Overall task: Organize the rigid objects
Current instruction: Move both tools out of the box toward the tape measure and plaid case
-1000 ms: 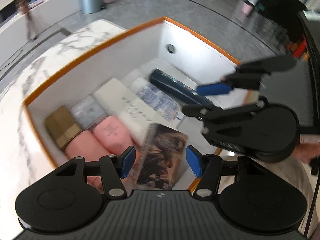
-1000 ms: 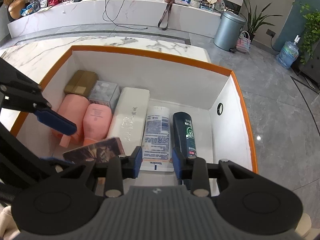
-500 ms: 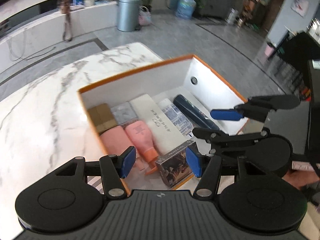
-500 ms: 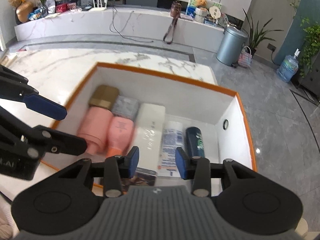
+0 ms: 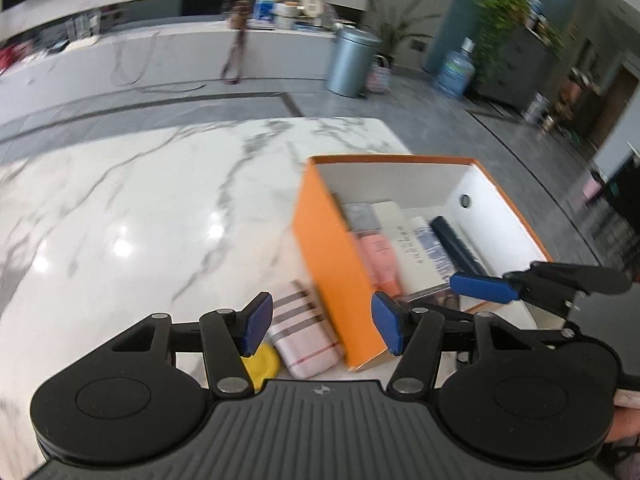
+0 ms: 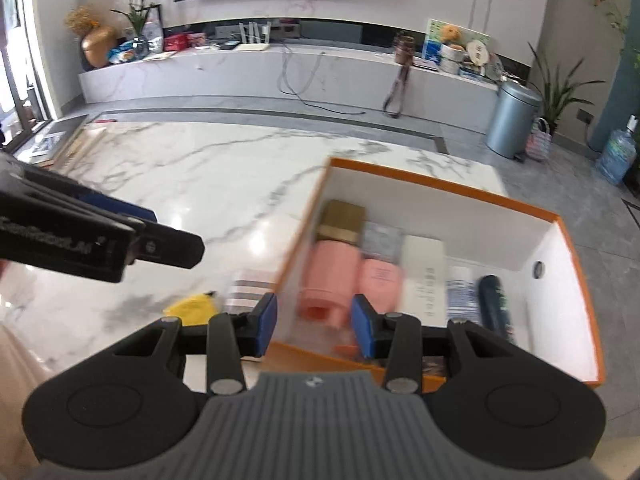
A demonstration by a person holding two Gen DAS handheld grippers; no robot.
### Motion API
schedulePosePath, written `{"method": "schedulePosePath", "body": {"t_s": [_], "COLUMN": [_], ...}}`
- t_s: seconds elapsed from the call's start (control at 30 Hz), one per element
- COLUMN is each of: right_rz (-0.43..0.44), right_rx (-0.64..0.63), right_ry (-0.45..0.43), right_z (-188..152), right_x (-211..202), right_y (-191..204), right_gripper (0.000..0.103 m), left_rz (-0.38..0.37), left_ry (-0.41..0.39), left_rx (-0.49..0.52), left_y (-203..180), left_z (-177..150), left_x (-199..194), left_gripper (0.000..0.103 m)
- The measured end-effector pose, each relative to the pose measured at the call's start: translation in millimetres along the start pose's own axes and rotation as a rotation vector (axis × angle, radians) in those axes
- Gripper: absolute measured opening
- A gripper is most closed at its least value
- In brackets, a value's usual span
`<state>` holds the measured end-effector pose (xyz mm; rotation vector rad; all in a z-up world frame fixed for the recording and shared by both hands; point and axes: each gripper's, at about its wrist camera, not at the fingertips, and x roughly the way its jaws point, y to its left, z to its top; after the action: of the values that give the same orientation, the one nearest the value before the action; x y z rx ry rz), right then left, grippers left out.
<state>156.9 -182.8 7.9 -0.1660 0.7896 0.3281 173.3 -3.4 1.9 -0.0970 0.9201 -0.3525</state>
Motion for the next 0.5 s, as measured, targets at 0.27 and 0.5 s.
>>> {"method": "schedulePosePath", "body": {"t_s": [0.27,0.5], "right_rz": [0.076,0.07], "right_rx": [0.003,-0.074], "right_ry": [0.021,0.059], "right_z": [-8,-14], "right_x": [1,16], "right_y": [41,62], "right_gripper": [0.04,0.028], "left_rz": [0.018,0.04], "left_ry": [-0.007,0.042], "left_rx": [-0.137,-0.102], "left_y": [45,57], "left_z": [-32,-43], "left_x": [-9,9], "left_gripper": [0.067,0.067]}}
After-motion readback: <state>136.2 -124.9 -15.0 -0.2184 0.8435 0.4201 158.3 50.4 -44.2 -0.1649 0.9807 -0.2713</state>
